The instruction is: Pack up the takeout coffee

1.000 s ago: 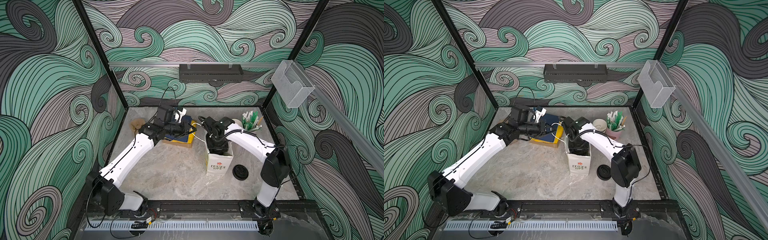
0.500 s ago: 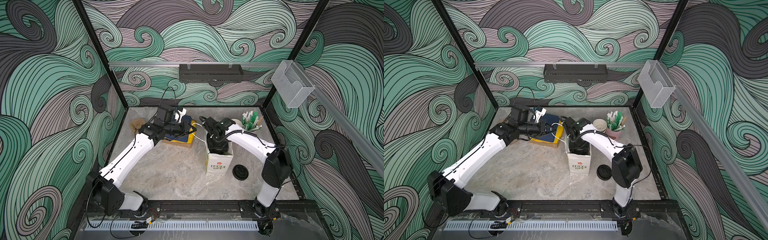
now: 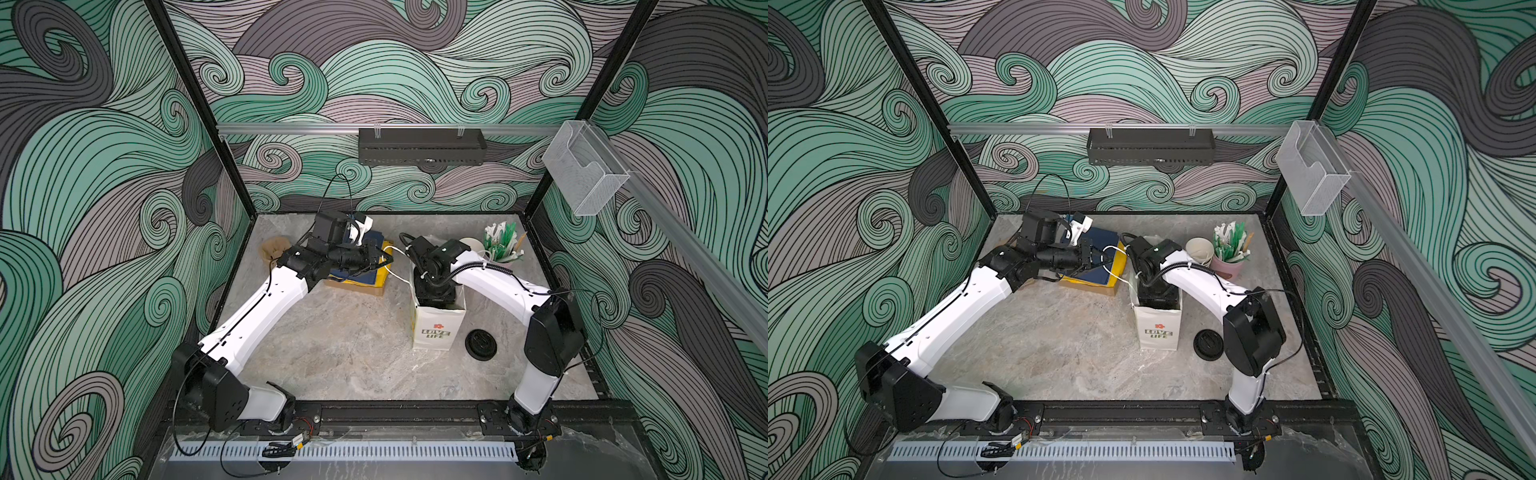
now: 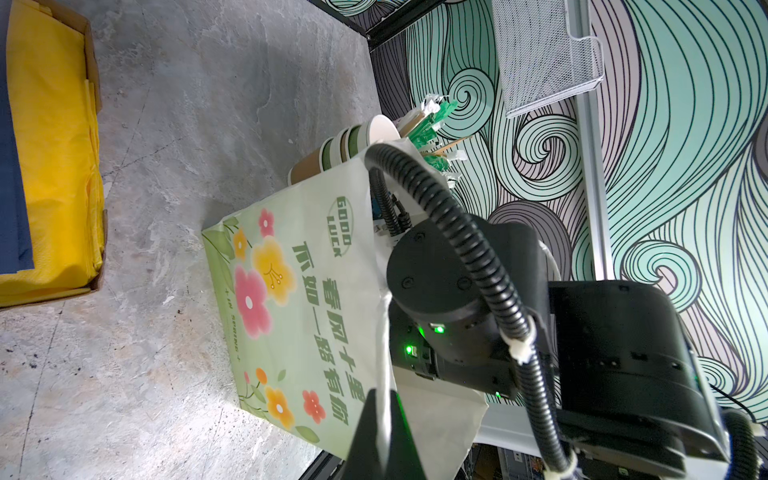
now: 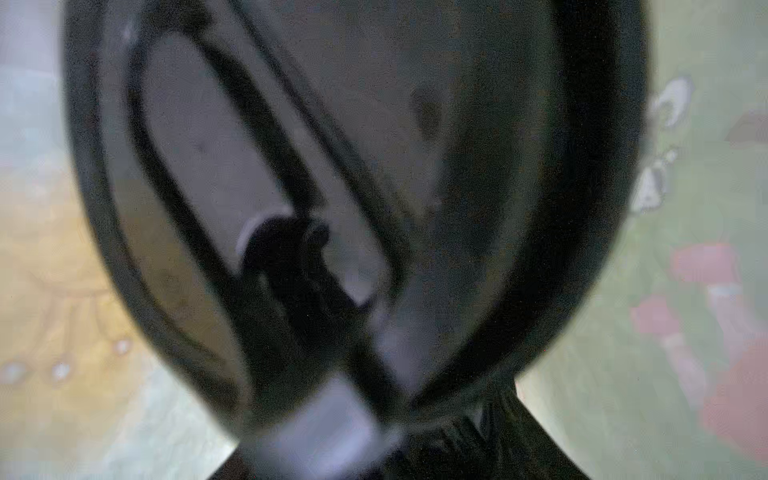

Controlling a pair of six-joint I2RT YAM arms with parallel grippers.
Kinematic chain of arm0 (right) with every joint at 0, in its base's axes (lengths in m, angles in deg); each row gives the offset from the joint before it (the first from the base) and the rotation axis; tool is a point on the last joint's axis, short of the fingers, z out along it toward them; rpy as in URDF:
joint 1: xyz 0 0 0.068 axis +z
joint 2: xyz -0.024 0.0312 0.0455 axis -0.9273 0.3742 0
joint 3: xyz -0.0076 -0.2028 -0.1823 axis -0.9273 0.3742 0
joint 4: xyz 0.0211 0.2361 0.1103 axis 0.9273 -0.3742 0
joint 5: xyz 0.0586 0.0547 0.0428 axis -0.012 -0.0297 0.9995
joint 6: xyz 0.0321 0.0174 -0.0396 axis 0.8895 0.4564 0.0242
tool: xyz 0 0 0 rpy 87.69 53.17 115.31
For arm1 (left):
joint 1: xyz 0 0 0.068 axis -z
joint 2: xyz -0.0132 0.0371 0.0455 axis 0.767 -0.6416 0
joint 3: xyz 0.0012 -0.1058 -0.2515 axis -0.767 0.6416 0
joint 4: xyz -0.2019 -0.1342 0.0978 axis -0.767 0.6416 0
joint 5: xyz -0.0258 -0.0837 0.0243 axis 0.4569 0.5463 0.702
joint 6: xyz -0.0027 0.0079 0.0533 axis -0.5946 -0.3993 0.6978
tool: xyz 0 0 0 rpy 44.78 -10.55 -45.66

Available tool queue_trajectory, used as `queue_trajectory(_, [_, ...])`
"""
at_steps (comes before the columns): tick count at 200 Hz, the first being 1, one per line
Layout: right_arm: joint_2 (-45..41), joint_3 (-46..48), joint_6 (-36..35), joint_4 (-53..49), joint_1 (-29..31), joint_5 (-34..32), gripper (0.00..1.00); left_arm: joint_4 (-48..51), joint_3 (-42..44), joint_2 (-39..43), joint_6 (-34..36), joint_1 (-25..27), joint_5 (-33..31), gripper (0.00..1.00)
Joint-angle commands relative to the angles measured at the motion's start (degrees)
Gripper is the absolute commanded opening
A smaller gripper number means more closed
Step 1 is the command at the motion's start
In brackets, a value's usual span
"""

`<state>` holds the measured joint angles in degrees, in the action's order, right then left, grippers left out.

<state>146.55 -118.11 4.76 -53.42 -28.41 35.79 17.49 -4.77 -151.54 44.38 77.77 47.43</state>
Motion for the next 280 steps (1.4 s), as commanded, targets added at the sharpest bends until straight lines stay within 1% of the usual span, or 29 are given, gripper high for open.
queue_trajectory(1, [2.82,4.09,1.03,-2.41,0.20,2.01,0.53,0.22,-1.11,0.87,0.07,0.27,-0.73,0.00])
queue_trajectory(185, [5.31,7.93,1.13,-1.31,0.20,3.50,0.53,0.00,-1.29,0.75,0.09,0.28,-0.66,0.00])
queue_trajectory(233, [4.72,7.15,1.13,-1.77,0.20,3.64,0.53,-0.13,-1.33,0.87,0.05,0.27,-0.66,0.00])
queue_trajectory(280, [1.85,3.06,0.77,-4.47,0.33,2.48,0.54,-0.10,-1.41,0.75,0.27,0.31,-0.48,0.00])
